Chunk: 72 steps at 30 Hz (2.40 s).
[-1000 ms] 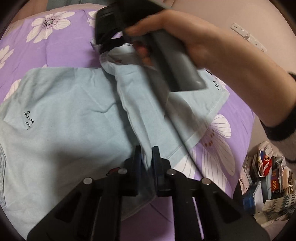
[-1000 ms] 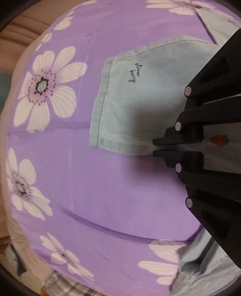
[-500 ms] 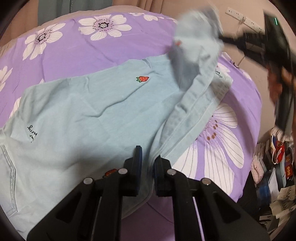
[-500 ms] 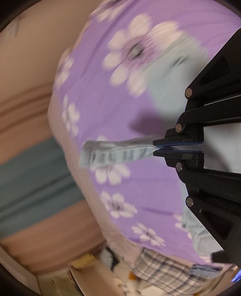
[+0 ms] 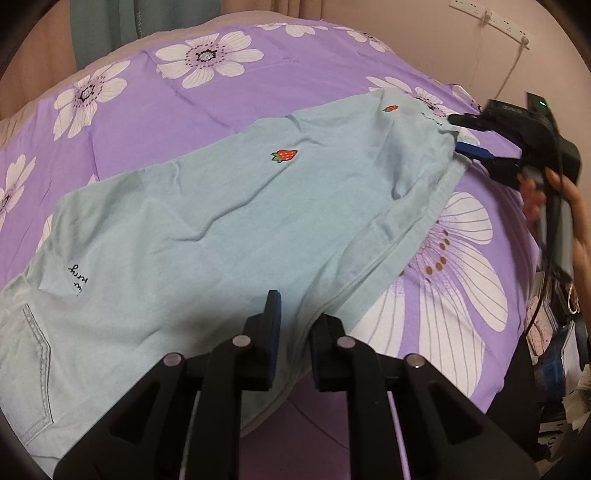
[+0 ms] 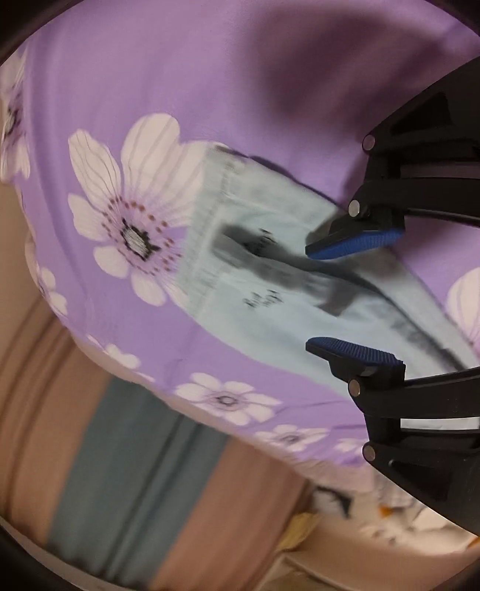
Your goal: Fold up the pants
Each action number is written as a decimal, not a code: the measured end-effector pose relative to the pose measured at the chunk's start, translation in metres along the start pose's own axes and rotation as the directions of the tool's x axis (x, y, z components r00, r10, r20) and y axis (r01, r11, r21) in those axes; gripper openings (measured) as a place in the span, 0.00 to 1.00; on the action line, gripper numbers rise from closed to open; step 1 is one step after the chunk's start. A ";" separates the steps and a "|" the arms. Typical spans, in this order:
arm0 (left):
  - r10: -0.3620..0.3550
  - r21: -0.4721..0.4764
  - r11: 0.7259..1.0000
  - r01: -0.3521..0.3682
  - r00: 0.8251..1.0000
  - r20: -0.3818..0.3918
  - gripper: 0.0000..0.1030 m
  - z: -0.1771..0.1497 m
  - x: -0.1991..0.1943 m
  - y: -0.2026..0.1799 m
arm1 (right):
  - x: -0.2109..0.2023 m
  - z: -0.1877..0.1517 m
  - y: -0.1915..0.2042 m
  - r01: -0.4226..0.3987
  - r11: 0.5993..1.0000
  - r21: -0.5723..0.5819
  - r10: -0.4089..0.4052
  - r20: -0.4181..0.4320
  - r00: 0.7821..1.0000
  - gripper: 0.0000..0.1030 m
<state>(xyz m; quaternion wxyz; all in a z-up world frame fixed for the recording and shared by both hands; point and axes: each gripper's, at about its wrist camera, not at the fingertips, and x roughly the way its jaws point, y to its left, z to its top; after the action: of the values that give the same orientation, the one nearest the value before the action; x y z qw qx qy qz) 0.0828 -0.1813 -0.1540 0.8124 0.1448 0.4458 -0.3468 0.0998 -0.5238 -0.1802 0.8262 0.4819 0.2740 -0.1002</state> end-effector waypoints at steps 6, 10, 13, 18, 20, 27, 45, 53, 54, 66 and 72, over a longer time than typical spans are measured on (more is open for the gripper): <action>0.010 -0.004 1.000 -0.010 1.000 -0.002 0.10 0.001 0.000 -0.002 | 0.015 0.019 0.002 0.058 0.997 -0.047 -0.056 0.030 0.998 0.05; 0.010 0.008 1.000 -0.010 1.000 -0.001 0.11 0.003 0.000 -0.008 | -0.008 0.024 0.010 0.069 0.990 -0.123 -0.054 0.123 0.991 0.04; 0.028 0.021 0.999 -0.027 1.000 -0.014 0.12 0.004 0.005 -0.011 | -0.019 0.025 0.007 0.108 0.979 -0.175 -0.082 0.149 0.985 0.04; -0.002 -0.013 1.000 0.002 1.000 -0.021 0.15 0.004 0.005 -0.005 | -0.012 0.025 -0.013 0.232 0.963 -0.139 -0.210 0.151 0.966 0.05; -0.001 -0.028 1.000 0.000 1.000 -0.023 0.26 0.003 0.002 -0.002 | -0.007 0.028 -0.019 0.247 0.958 -0.148 -0.232 0.111 0.966 0.07; -0.073 -0.118 0.990 0.078 0.996 0.041 0.56 -0.026 -0.049 0.018 | -0.054 0.029 0.007 0.378 0.908 -0.181 -0.315 0.300 0.901 0.51; 0.266 -0.614 0.763 -0.204 0.964 0.010 0.49 -0.140 -0.114 0.188 | 0.064 -0.198 0.145 -0.166 0.439 -0.883 -0.244 -0.295 0.924 0.25; 0.273 -0.578 0.801 -0.156 0.955 0.120 0.53 -0.137 -0.153 0.188 | 0.041 -0.188 0.173 -0.241 0.374 -0.896 -0.207 -0.334 0.920 0.25; 0.268 -0.573 0.807 -0.145 0.954 0.135 0.53 -0.135 -0.153 0.187 | 0.044 -0.188 0.182 -0.269 0.378 -0.886 -0.176 -0.354 0.918 0.25; 0.235 -0.597 0.790 -0.138 0.968 0.088 0.53 -0.129 -0.116 0.221 | 0.198 -0.227 0.259 -0.328 0.508 -0.796 -0.191 -0.475 0.859 0.14; 0.230 -0.585 0.798 -0.145 0.970 0.073 0.53 -0.127 -0.113 0.222 | 0.226 -0.205 0.260 -0.215 0.687 -0.694 -0.186 -0.455 0.871 0.09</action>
<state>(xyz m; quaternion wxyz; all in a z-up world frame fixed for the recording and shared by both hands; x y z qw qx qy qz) 0.1168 0.0963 -0.1484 0.8775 -0.0889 0.4549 -0.1228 0.3261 -0.1929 -0.1903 0.8511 0.1265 0.4873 0.1489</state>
